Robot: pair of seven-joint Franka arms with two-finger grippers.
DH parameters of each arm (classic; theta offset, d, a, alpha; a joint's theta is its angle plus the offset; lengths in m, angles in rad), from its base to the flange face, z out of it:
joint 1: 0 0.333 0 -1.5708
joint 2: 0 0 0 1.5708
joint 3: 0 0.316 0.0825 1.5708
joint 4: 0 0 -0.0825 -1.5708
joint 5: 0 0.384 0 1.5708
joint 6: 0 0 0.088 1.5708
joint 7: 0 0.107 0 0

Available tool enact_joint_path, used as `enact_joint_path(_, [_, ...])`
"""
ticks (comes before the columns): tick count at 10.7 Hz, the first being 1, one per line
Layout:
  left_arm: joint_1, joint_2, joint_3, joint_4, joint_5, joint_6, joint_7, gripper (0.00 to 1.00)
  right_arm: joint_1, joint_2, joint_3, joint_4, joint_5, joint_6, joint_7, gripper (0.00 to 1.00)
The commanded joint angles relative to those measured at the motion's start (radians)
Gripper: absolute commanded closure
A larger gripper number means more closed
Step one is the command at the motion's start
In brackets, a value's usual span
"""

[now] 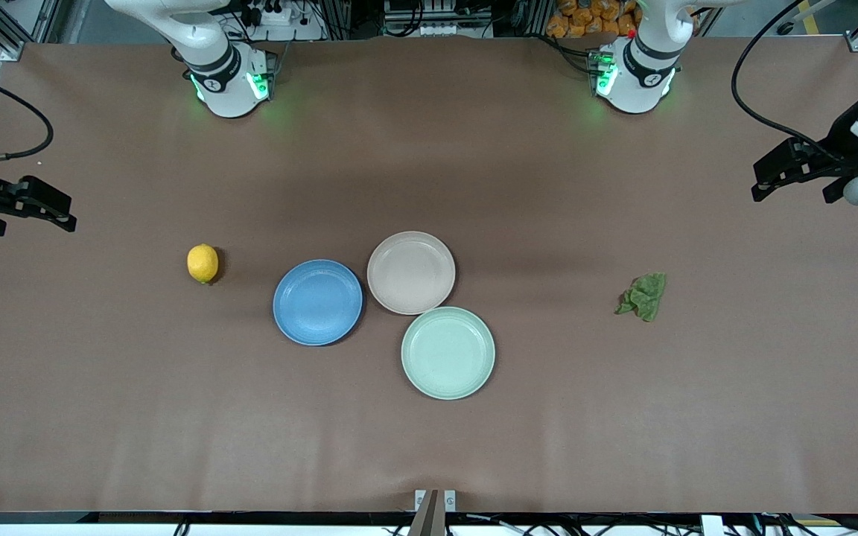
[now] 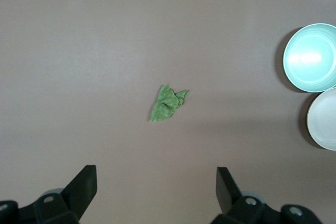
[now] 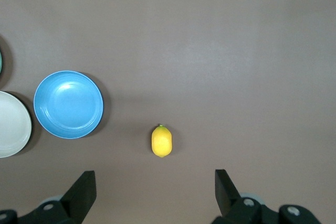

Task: Place lemon and lettuce in plates
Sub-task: 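Reach the right gripper to the lemon while the left gripper reaches the lettuce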

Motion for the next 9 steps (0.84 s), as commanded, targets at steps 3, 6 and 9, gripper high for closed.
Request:
enact_joint_path(3, [0.006,-0.011,0.002,-0.012,-0.015,-0.013,0.027,0.0,-0.008,-0.006,0.008,-0.004,-0.021,0.002,0.008,0.0])
enact_joint_path(6, [-0.002,0.021,0.001,-0.076,-0.015,0.008,0.025,0.0,-0.018,0.002,0.002,-0.03,-0.023,0.004,0.003,0.0])
enact_joint_path(9, [-0.013,0.078,-0.017,-0.184,-0.006,0.132,0.024,0.0,-0.031,0.002,-0.01,-0.182,-0.018,0.112,0.012,0.0])
